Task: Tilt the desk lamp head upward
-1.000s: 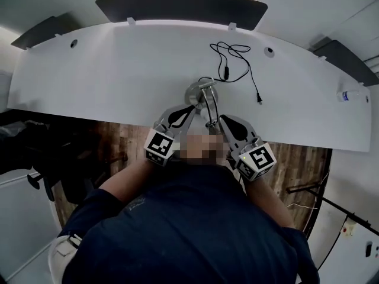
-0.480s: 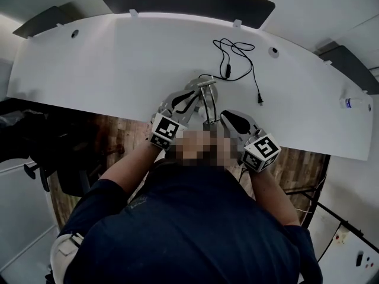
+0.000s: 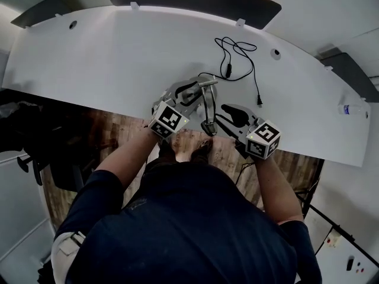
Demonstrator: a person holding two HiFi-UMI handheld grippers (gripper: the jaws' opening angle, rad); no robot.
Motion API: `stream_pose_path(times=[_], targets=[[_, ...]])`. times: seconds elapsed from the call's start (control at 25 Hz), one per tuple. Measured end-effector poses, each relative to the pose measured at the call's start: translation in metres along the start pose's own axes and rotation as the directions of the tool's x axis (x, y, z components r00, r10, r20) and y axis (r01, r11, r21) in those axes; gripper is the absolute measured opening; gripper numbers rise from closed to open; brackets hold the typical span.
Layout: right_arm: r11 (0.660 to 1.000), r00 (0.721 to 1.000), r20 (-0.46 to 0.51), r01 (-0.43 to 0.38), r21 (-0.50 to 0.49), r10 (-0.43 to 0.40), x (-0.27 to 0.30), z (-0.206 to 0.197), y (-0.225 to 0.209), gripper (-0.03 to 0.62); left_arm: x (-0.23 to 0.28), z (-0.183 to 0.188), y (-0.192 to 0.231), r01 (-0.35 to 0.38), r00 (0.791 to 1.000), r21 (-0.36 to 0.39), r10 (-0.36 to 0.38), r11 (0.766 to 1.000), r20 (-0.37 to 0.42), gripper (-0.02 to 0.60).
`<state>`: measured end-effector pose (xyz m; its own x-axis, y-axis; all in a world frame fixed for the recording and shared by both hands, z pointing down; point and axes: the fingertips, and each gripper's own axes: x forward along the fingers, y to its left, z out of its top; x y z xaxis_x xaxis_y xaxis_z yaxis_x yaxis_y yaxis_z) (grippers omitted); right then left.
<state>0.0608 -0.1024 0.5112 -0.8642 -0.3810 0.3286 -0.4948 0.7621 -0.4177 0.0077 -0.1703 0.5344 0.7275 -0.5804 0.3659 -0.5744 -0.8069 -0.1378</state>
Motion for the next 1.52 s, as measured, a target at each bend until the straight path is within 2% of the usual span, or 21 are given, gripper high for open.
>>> stream_pose_path(times=[0.12,0.24,0.4,0.48,0.68,0.88,1.08,1.32,1.52], targets=[[0.996,0.994,-0.054,-0.091,-0.01,0.09,0.007,-0.009,0.001,0.176,0.007,0.0,-0.006,0.05,0.998,0.013,-0.051,0.999,0.036,0.149],[0.983,0.977,-0.113,-0.181,-0.013,0.179,0.014,-0.017,0.002,0.175,0.014,0.002,-0.01,0.085,0.995,0.042,-0.087,0.995,0.055,0.149],[0.957,0.945,-0.156,-0.29,0.0,0.287,0.022,-0.024,0.006,0.17,0.021,0.001,-0.009,0.084,0.994,0.056,-0.088,0.995,0.07,0.149],[0.942,0.927,-0.173,-0.336,0.018,0.334,0.026,-0.028,0.007,0.137,0.023,0.002,-0.009,0.084,0.993,0.064,-0.089,0.994,0.075,0.149],[0.887,0.865,-0.197,-0.449,0.109,0.462,0.03,-0.039,0.011,0.084,0.024,0.003,-0.011,0.099,0.992,0.083,-0.105,0.992,0.074,0.149],[0.802,0.785,-0.179,-0.557,0.216,0.593,0.032,-0.041,0.015,0.081,0.022,0.004,-0.012,0.112,0.989,0.115,-0.121,0.987,0.079,0.149],[0.754,0.74,-0.16,-0.617,0.225,0.653,0.033,-0.041,0.019,0.064,0.024,0.005,-0.011,0.101,0.989,0.111,-0.111,0.989,0.094,0.149],[0.738,0.72,-0.166,-0.643,0.205,0.674,0.032,-0.039,0.021,0.049,0.026,0.004,-0.01,0.058,0.995,0.087,-0.065,0.994,0.079,0.149],[0.712,0.698,-0.155,-0.661,0.238,0.699,0.025,-0.035,0.028,0.038,0.025,0.002,-0.01,0.033,0.995,0.074,-0.039,0.997,0.092,0.149]])
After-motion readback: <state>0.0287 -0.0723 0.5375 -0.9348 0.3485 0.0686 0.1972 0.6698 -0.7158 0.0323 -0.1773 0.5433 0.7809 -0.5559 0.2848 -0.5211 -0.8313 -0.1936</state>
